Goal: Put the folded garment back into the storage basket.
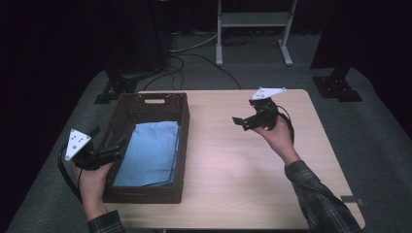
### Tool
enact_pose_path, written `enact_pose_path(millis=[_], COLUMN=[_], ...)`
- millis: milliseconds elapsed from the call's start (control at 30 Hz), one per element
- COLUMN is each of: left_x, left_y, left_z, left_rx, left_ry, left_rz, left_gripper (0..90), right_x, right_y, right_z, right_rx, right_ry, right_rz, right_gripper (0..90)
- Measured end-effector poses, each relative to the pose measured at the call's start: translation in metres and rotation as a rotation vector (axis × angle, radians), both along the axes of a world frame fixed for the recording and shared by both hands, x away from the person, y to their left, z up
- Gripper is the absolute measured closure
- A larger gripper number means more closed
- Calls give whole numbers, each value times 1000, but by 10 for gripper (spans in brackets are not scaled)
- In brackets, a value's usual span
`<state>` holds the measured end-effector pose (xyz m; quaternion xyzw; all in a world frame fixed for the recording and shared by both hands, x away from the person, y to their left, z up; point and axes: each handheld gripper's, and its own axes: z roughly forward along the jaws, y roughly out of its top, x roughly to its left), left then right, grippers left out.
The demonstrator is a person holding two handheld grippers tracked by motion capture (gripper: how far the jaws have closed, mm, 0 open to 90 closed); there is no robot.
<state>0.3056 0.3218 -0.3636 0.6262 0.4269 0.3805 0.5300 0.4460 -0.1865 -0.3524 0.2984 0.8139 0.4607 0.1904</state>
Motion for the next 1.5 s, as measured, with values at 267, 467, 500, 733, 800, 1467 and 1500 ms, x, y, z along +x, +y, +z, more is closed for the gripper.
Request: enact_pose_path(millis=[267,467,500,733,800,1467,1500], left_x=[-1,-2,-2,-1,0,-8,-10], left_y=[0,-2,-1,0,-1,-53,-59], left_z=[0,0,0,0,0,37,41], left_rx=[-5,7,7,0,-1,-7,-4], left_ry=[-4,-3,-3,-4,-4,-42,-48], left_rz=[-5,-13,-15,-19,-21,-123,-137], left_gripper=[0,0,0,0,0,0,0], right_x=[-37,-73,-79,-122,-132,-162,-162], right_y=[-76,-123,-129,-156,-161,-174,-174], right_z=[-20,-49,-54,-87,-96,-136,-136], right_rx=[-5,-18,-29,-93,-100,-150,-146], right_ry=[12,32,39,91,116,201,209], right_rz=[-38,-88,-97,-137,-148,-182,-184], right_gripper=[0,0,0,0,0,0,0])
